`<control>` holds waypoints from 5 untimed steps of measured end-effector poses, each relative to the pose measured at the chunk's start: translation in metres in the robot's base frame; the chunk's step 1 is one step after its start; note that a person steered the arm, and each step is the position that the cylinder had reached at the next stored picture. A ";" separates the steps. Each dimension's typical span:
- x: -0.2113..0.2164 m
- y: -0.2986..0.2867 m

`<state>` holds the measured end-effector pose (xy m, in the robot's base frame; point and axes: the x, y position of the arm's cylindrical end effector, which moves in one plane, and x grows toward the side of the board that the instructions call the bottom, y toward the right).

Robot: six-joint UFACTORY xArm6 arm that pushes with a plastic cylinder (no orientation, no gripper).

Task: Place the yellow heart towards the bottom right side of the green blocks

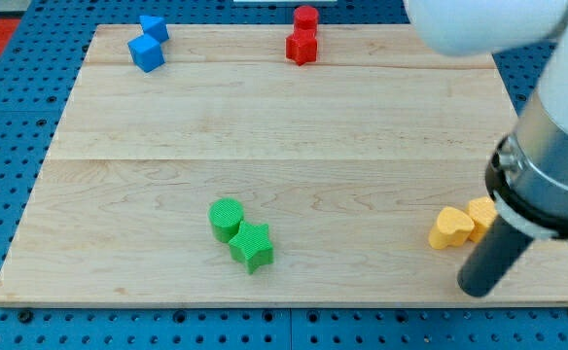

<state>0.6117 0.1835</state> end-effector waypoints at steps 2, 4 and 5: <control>-0.025 -0.014; -0.038 -0.022; -0.054 0.040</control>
<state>0.5576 0.2240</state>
